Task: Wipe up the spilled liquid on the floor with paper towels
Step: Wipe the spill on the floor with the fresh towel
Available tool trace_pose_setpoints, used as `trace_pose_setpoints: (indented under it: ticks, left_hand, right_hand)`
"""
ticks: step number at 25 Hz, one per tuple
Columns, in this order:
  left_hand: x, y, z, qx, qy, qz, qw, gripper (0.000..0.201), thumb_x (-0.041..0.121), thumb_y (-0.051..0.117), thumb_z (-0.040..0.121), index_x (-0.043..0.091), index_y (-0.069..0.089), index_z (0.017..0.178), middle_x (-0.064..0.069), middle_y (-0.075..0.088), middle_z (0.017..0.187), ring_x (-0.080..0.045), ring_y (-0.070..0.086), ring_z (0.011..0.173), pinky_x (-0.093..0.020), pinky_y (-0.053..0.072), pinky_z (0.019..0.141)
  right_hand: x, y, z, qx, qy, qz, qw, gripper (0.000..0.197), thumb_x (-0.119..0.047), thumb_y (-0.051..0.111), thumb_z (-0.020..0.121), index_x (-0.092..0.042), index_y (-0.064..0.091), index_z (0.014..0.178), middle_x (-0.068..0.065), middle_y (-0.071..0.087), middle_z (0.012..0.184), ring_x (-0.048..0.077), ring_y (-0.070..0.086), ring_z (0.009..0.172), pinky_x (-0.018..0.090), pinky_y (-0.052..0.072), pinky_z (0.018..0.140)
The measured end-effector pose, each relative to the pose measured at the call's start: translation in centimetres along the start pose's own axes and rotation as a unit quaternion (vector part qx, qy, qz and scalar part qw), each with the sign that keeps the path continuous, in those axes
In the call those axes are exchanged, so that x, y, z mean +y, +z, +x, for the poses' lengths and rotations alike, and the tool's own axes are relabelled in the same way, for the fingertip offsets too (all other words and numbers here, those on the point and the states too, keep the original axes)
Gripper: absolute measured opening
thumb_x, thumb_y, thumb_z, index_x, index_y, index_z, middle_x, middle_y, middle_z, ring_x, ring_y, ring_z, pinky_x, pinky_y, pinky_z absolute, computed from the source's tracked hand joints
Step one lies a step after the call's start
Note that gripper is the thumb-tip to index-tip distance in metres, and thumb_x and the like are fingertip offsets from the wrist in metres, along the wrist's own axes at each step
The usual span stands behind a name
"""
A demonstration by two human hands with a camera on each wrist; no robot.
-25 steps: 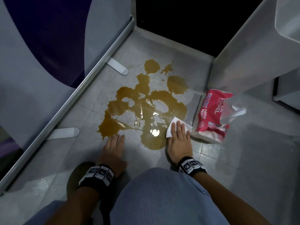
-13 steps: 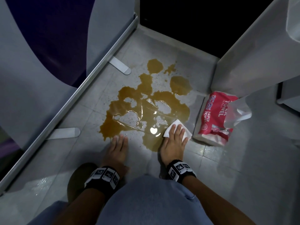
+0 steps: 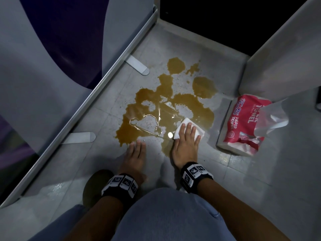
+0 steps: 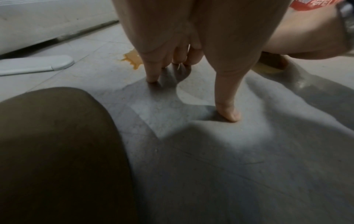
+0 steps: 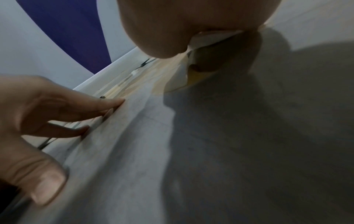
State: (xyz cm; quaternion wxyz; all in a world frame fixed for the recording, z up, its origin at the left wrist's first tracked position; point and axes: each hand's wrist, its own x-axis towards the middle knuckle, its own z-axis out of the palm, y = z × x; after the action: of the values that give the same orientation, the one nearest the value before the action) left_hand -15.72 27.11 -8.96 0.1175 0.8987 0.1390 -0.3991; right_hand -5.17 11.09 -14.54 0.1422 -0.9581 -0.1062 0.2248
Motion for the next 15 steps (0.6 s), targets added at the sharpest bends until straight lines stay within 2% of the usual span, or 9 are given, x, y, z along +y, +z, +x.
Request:
trace_pose_setpoints:
  ticks: [6,8,12,15]
  left_hand:
    - [-0.1,0.5,0.7,-0.008,-0.007,-0.026,1.000,0.124,0.041,0.074,0.080,0.012,-0.024,0.151,-0.007,-0.027,0.160,-0.030,-0.023,0.148,-0.040,-0.004,0.122]
    - [-0.1,0.5,0.8,-0.006,-0.006,-0.029,1.000,0.126,0.041,0.076,0.079,0.013,-0.023,0.152,-0.006,-0.026,0.161,-0.029,-0.022,0.148,-0.041,-0.001,0.123]
    - [-0.1,0.7,0.9,0.002,-0.007,-0.025,1.000,0.127,0.043,0.077,0.078,0.014,-0.022,0.152,-0.006,-0.026,0.161,-0.030,-0.022,0.148,-0.042,0.000,0.122]
    - [-0.3,0.8,0.8,0.015,0.000,-0.022,1.000,0.126,0.043,0.077,0.078,0.012,-0.020,0.153,-0.007,-0.024,0.161,-0.030,-0.020,0.149,-0.040,-0.002,0.121]
  right_hand:
    - [-3.5,0.9,2.0,-0.022,-0.073,-0.012,0.997,0.064,-0.032,0.020,0.103,-0.015,-0.004,0.160,0.009,-0.011,0.167,0.027,-0.015,0.153,0.047,-0.015,0.121]
    - [-3.8,1.0,2.3,-0.047,-0.115,-0.032,0.992,0.063,-0.032,0.023,0.104,-0.015,-0.002,0.160,0.008,-0.012,0.167,0.027,-0.015,0.153,0.049,-0.012,0.122]
    - [-2.9,0.7,2.0,-0.063,-0.220,-0.101,0.968,0.064,-0.034,0.024,0.103,-0.015,0.001,0.160,0.009,-0.009,0.167,0.027,-0.012,0.154,0.053,-0.002,0.123]
    - [-1.0,0.1,2.0,-0.085,-0.298,-0.134,0.941,0.067,-0.038,0.018,0.099,-0.016,0.003,0.160,0.008,-0.004,0.168,0.026,-0.009,0.154,0.052,-0.002,0.124]
